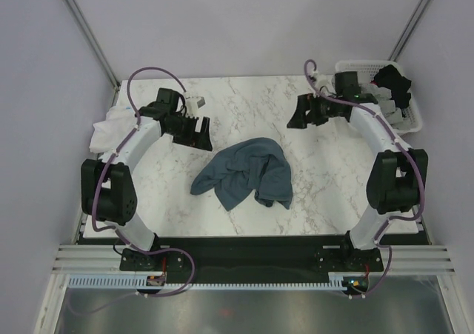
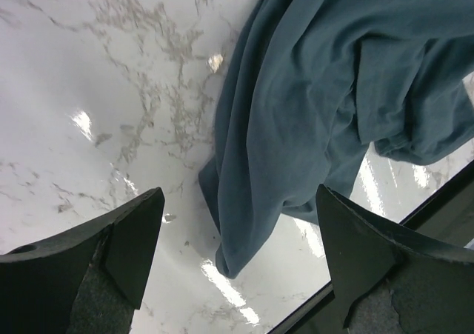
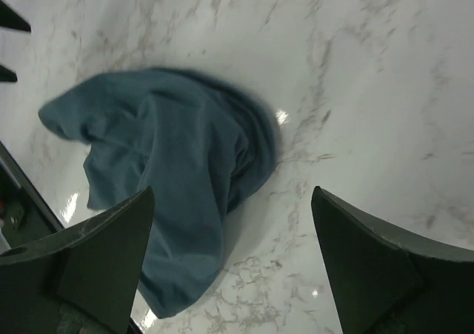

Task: Fold and stack the t-shirts
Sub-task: Flatten the tshirt out

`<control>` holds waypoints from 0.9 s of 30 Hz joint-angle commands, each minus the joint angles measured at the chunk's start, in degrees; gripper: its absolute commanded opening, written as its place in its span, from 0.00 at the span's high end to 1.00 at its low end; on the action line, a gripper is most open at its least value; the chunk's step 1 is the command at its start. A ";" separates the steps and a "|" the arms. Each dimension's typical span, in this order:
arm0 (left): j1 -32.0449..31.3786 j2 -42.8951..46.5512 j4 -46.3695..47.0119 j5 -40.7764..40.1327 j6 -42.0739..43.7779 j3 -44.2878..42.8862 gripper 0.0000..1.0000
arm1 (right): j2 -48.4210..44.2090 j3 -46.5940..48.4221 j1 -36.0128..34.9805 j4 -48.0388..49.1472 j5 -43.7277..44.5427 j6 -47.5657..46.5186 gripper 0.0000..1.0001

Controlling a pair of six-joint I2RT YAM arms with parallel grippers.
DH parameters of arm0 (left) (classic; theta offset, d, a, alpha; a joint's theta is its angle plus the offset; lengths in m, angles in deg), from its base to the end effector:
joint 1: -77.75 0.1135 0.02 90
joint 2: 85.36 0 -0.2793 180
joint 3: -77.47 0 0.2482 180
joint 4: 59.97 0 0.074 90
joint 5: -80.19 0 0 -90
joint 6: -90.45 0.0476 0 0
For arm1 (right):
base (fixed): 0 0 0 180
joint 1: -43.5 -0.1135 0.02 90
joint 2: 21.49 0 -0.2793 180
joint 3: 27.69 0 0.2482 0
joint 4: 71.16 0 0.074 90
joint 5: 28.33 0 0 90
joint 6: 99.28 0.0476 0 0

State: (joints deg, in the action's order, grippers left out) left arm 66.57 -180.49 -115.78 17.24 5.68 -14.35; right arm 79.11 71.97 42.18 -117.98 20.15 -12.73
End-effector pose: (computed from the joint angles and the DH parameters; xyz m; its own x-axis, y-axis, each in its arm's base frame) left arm 0.3416 -0.0896 0.2775 -0.8018 0.2412 -0.5467 0.4767 0.8098 -0.3419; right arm 0.3924 0.0406 0.3028 -0.7110 -0.0615 -0.7006 -0.5064 0.7359 0.4494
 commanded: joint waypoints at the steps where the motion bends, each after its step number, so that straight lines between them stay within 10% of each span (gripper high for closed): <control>1: -0.95 2.05 -0.72 -0.33 0.74 5.47 0.09 | -1.01 -3.91 -5.26 -9.25 0.29 -13.25 0.06; 23: -1.57 -5.24 -0.72 -0.33 0.74 5.14 0.09 | 8.91 -2.00 -13.00 -13.74 -0.68 -21.34 0.23; 26: -1.74 -5.68 -0.72 -0.33 0.74 4.44 0.09 | 10.75 -1.30 -13.36 -13.83 0.56 -21.52 0.55; 27: -1.65 -5.77 -0.72 -0.33 0.74 3.39 0.09 | 11.11 -0.77 -13.36 -13.66 1.08 -21.00 0.88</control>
State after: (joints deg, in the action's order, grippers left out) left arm 65.13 -185.98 -117.18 17.06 5.66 -7.59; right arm 88.88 68.58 29.20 -131.93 21.16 -32.57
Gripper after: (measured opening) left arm 0.909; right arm 0.388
